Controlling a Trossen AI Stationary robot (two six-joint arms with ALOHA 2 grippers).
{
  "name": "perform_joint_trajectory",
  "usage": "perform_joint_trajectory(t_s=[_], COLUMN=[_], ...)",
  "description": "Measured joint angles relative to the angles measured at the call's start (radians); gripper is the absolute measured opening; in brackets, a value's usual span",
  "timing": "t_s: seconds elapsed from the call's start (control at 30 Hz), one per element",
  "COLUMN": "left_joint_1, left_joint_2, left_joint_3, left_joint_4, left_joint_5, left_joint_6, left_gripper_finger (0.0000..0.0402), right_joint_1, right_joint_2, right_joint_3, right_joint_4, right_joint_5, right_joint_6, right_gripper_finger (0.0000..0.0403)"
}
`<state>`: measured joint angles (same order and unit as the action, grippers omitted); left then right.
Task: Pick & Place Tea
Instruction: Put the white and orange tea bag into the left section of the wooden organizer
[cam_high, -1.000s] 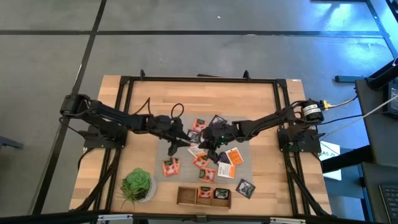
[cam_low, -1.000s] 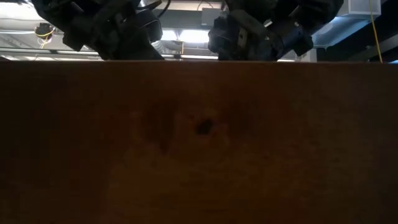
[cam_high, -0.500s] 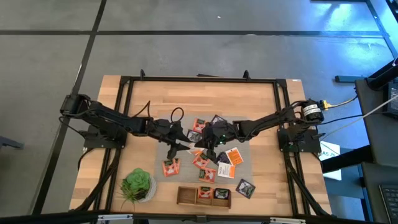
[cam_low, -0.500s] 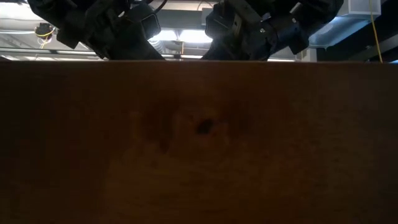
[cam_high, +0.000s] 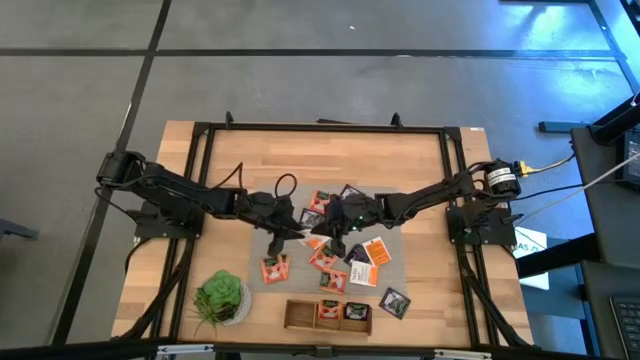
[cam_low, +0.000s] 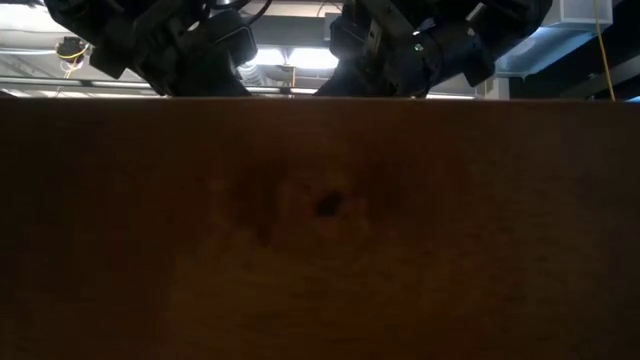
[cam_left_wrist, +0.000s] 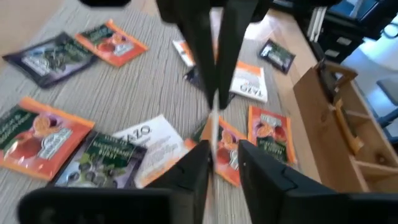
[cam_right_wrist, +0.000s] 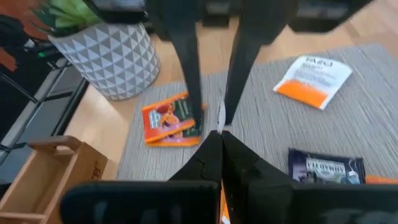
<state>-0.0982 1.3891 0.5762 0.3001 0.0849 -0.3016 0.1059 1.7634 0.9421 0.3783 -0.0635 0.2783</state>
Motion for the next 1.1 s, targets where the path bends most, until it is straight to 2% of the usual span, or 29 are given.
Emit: perform_joint_trajectory(t_s=[0.27,0.43,0.53,0.6,0.73,0.8,0.9,1.03,1.1], left_joint_1=[0.000,0.000,0.000,0.000,0.000,0.001,-0.010,-0.056,-0.095], left_joint_2=[0.000,0.000,0.000,0.000,0.000,0.000,0.000,0.001,0.011], left_joint_3=[0.000,0.000,0.000,0.000,0.001,0.022,0.099,0.242,0.308], left_joint_4=[-0.036,-0.035,-0.035,-0.029,0.034,0.029,-0.062,-0.315,-0.391], left_joint_5=[0.001,0.007,0.019,0.019,0.027,0.079,0.129,0.115,0.093], left_joint_6=[0.000,0.000,0.000,0.007,0.008,-0.014,-0.085,-0.097,-0.097], left_gripper_finger=[0.0007,0.0006,0.0004,0.0005,0.0004,0.0003,0.0003,0.0003,0.0003], right_joint_1=[0.000,0.000,0.000,-0.007,-0.034,-0.037,-0.022,0.007,0.021], right_joint_2=[0.000,0.000,0.000,-0.017,-0.089,-0.121,-0.170,-0.205,-0.205], right_joint_3=[0.000,0.000,0.001,0.001,0.035,0.037,0.035,0.035,0.035], right_joint_4=[0.023,0.022,-0.004,-0.075,-0.340,-0.438,-0.550,-0.639,-0.644], right_joint_5=[-0.007,-0.018,-0.081,-0.157,-0.276,-0.253,-0.149,0.010,0.075], right_joint_6=[0.006,-0.029,-0.080,-0.075,-0.020,0.003,0.005,0.005,0.005], right_gripper_finger=[0.0004,0.0013,0.0039,0.0065,0.0113,0.0128,0.0141,0.0145,0.0145])
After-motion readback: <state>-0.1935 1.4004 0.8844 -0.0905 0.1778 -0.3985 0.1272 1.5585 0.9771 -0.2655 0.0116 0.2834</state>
